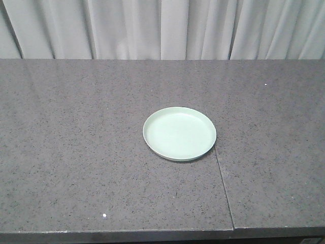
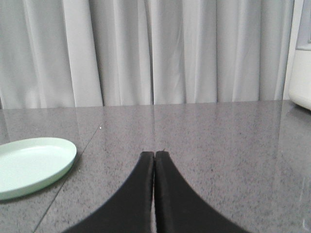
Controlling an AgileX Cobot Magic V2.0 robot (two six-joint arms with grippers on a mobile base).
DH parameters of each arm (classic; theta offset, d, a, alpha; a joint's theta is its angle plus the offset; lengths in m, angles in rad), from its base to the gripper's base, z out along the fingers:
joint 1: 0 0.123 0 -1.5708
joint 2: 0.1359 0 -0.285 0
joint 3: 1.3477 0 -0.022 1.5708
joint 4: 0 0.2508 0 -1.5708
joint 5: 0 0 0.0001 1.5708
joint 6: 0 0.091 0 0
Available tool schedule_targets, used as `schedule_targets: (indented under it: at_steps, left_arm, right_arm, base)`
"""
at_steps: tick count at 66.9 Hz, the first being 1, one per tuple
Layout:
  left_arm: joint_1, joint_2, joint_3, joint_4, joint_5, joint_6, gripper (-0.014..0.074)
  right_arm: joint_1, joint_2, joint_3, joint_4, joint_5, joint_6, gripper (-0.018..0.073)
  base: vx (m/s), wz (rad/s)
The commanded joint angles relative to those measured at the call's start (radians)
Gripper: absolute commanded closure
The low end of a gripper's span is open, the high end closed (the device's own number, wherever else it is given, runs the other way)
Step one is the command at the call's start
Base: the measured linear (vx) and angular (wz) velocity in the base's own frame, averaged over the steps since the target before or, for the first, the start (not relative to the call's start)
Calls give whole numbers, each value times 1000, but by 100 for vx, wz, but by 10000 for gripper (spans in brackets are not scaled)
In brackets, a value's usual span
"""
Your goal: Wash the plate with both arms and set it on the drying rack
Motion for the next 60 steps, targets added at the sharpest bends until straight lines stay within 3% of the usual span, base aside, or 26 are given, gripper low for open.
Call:
schedule_targets:
  at_steps: [1, 28, 49, 60]
  left_arm:
    - [-3, -14, -27, -1, -75, 1, 603]
    - [-3, -14, -27, -1, -75, 1, 603]
    - [-3, -14, -27, -1, -75, 1, 603]
    - [-3, -14, -27, -1, -75, 1, 603]
  right_arm:
    - [3, 25, -115, -19, -11, -20, 561]
    - [3, 321, -502, -33, 249, -62, 561]
    - [3, 603, -755, -29, 561, -96, 556]
    - [3, 749, -848, -19, 673, -97, 484]
  base:
    - [0, 0]
    - [0, 0]
    - [0, 0]
    - [0, 0]
